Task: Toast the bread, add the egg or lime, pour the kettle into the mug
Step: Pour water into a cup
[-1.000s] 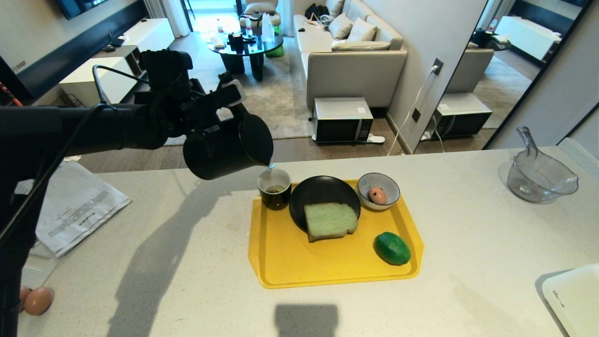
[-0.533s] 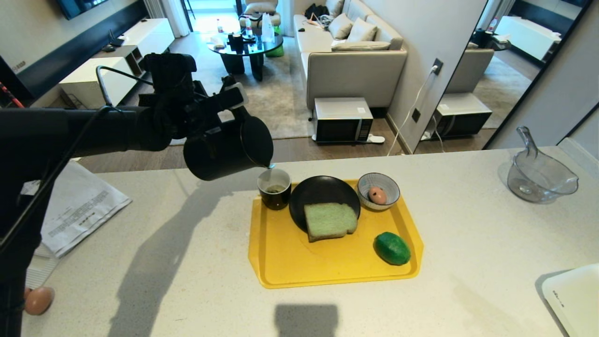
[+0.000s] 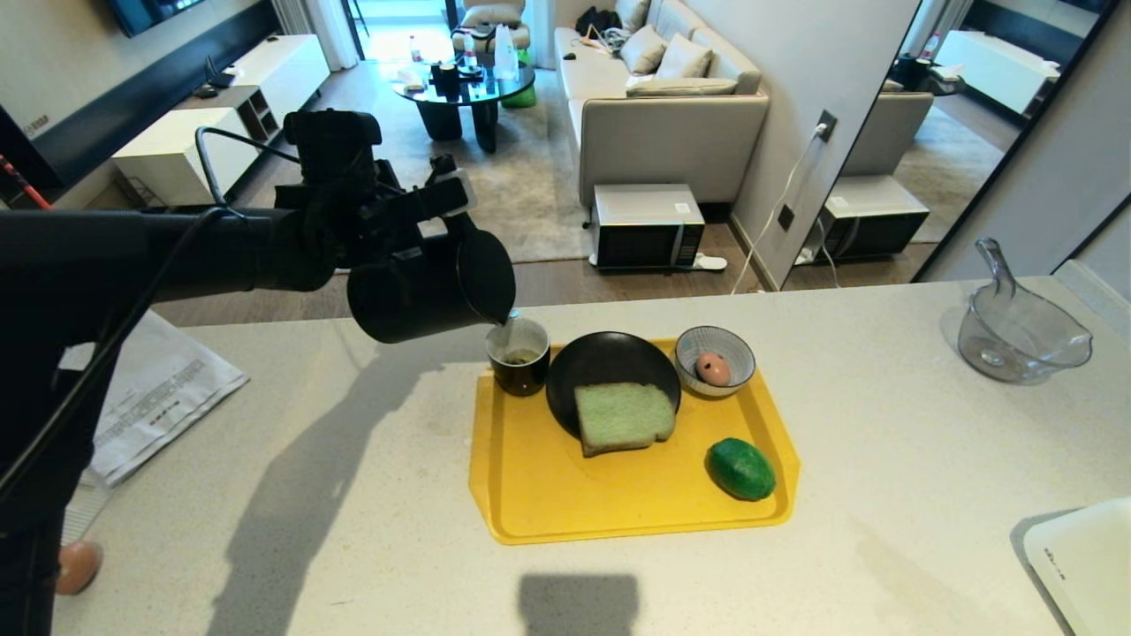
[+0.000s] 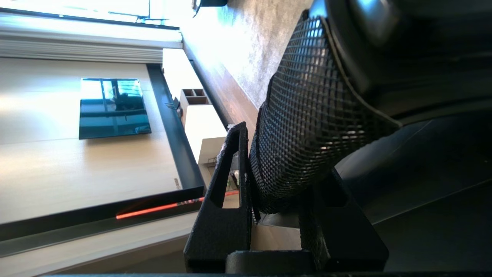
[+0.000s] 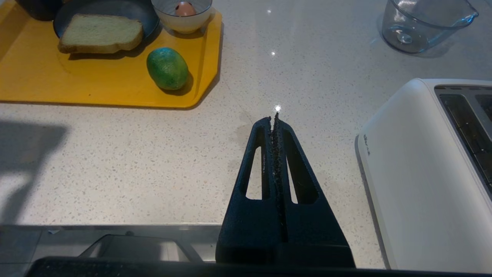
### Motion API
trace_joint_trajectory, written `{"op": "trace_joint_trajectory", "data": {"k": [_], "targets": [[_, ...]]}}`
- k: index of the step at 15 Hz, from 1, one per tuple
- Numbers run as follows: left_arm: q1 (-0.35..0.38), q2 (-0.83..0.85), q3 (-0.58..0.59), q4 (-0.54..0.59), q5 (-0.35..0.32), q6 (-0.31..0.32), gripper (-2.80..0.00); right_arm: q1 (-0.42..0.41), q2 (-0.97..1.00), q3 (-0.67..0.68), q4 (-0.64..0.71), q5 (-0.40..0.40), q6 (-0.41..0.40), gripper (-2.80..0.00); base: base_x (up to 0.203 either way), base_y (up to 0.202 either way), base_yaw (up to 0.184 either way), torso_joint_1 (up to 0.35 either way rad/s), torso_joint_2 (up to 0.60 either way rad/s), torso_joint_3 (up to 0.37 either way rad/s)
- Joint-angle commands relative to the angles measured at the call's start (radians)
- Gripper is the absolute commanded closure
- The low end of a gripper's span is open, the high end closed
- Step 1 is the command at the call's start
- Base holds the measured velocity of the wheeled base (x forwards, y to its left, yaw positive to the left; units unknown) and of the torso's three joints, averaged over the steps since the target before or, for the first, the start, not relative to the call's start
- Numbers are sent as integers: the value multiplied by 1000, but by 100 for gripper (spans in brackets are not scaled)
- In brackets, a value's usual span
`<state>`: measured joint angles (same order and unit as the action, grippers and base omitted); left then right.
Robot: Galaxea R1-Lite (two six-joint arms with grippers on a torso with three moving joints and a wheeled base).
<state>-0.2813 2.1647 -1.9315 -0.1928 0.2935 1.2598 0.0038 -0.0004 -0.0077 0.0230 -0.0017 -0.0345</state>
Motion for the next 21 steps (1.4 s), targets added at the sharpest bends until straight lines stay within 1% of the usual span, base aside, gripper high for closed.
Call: {"op": "trace_joint_trajectory", "data": {"k": [1, 7, 11, 13, 16, 18, 21], "targets": [[-18, 13, 0, -1, 15, 6, 0, 1, 0, 0, 0, 0, -1, 0, 0, 0, 0, 0, 0, 0], [-21, 24, -6, -17, 25, 6, 0, 1, 0, -1, 0, 0, -1, 0, 0, 0, 0, 0, 0, 0], [-21, 20, -6, -20, 29, 28, 0, 1, 0, 0, 0, 0, -1, 0, 0, 0, 0, 0, 0, 0], [-21, 19, -6, -20, 29, 55, 0, 1, 0, 0, 0, 0, -1, 0, 0, 0, 0, 0, 0, 0], [-21, 17, -6, -27, 30, 69, 0, 1, 0, 0, 0, 0, -1, 0, 0, 0, 0, 0, 0, 0], [-21, 15, -6, -45, 41, 92, 0, 1, 0, 0, 0, 0, -1, 0, 0, 0, 0, 0, 0, 0], [-21, 10, -6, -50, 48, 93, 0, 1, 0, 0, 0, 0, -1, 0, 0, 0, 0, 0, 0, 0]]}}
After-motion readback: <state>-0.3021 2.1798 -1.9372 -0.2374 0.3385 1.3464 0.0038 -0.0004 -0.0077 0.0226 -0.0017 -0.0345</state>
